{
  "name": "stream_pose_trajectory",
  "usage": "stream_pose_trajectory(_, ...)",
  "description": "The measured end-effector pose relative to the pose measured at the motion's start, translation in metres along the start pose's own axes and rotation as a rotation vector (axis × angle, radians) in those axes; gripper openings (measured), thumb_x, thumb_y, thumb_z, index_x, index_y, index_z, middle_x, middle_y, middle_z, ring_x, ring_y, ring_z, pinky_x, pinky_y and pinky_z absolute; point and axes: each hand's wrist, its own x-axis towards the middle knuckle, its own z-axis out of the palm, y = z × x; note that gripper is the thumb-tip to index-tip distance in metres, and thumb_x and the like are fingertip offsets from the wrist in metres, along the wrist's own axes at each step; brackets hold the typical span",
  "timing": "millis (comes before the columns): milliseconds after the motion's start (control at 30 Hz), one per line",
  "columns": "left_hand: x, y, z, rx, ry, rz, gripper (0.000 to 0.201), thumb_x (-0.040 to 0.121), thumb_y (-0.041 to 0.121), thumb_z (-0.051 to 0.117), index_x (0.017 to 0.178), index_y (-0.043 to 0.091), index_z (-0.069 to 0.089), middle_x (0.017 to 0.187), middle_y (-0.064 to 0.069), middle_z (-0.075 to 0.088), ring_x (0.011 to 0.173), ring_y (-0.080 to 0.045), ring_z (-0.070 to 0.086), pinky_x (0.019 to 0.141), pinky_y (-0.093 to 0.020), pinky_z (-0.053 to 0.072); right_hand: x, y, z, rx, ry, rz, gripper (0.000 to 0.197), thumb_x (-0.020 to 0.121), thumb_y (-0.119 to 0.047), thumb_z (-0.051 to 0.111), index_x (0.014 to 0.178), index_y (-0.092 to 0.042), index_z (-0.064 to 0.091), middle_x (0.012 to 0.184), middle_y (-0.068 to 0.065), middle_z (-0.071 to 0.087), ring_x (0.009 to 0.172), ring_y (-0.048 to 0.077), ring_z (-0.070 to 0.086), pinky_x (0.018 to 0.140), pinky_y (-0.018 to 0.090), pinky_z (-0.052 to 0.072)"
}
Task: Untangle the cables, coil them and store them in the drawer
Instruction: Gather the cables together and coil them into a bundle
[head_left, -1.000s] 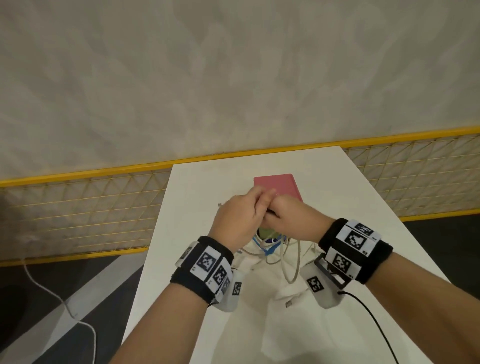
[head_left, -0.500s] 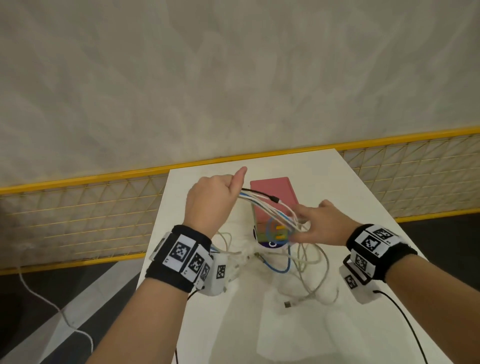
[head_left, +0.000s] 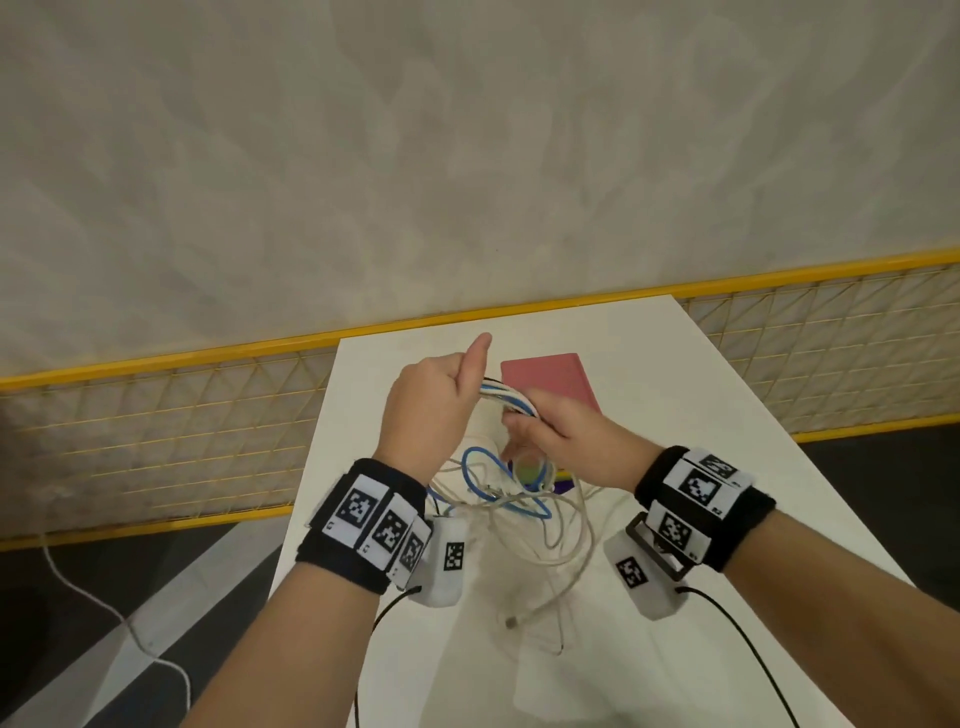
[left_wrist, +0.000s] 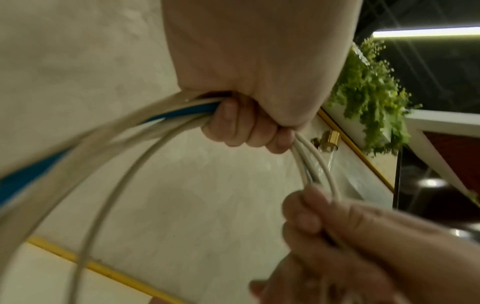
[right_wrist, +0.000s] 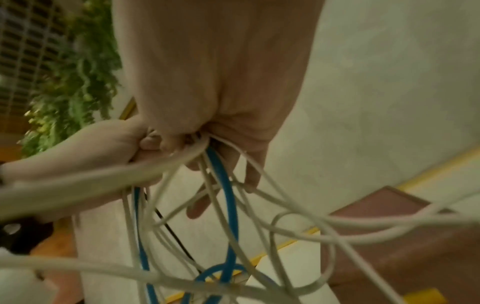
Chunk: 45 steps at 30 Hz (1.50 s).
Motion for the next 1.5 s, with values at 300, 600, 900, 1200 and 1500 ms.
stream_pose_trajectory(300, -0.015, -0.003, 0.014, 0.337, -0.044, 0.411, 0.033, 0.100, 0.034, 0.038, 0.114, 0.017, 0.063, 0.105, 0.000, 0.067, 0.097, -0.023, 0.061, 0.096, -0.041, 0.043, 0.012, -0.003, 0.004, -0.314, -0.023, -0.006, 0.026, 0.097, -0.011, 0.043, 0.073, -0.020, 0.045, 0.065, 0.006, 0.056, 0.058, 0.024, 0.053, 0.058, 0.034, 0.043)
stream_pose_trajectory(600, -0.015, -0.006, 0.017, 0.446, -0.298, 0.137, 0.053, 0.098, 0.057, 0.035, 0.059, 0.024, 0.052, 0.051, 0.003, 0.051, 0.059, -0.020, 0.051, 0.054, -0.032, 0.034, 0.004, 0.013, -0.010, -0.253, 0.009, 0.084, 0.021, 0.072, -0.038, 0.066, 0.089, -0.025, 0.066, 0.073, 0.000, 0.070, 0.063, 0.015, 0.061, 0.063, 0.038, 0.051)
stream_pose_trajectory(900, -0.007, 0.002, 0.010, 0.189, -0.136, -0.008, 0.063, 0.097, 0.051, 0.046, 0.046, 0.019, 0.026, 0.041, 0.001, 0.026, 0.046, -0.019, 0.032, 0.050, -0.033, 0.028, -0.013, 0.034, -0.037, -0.562, -0.149, 0.117, 0.029, 0.081, -0.049, 0.053, 0.095, -0.024, 0.056, 0.071, -0.011, 0.057, 0.074, 0.005, 0.048, 0.090, 0.032, 0.027)
stream_pose_trajectory(1200, 0.010, 0.006, -0.011, 0.071, -0.005, 0.007, 0.061, 0.098, 0.047, 0.047, 0.049, 0.020, 0.022, 0.045, 0.002, 0.021, 0.047, -0.019, 0.025, 0.052, -0.034, 0.024, -0.022, 0.036, -0.051, 0.171, 0.005, 0.054, 0.018, 0.086, -0.009, 0.055, 0.100, 0.002, 0.054, 0.092, 0.005, 0.061, 0.084, 0.008, 0.062, 0.078, 0.023, 0.047)
stream_pose_trajectory(1500, 0.015, 0.010, -0.025, 0.121, 0.038, 0.003, 0.059, 0.099, 0.049, 0.044, 0.052, 0.016, 0.026, 0.048, 0.001, 0.023, 0.047, -0.018, 0.024, 0.050, -0.034, 0.021, -0.021, 0.052, -0.056, -0.315, 0.081, 0.085, 0.033, 0.080, -0.039, 0.064, 0.111, -0.029, 0.062, 0.113, -0.007, 0.057, 0.104, 0.008, 0.057, 0.092, 0.034, 0.045)
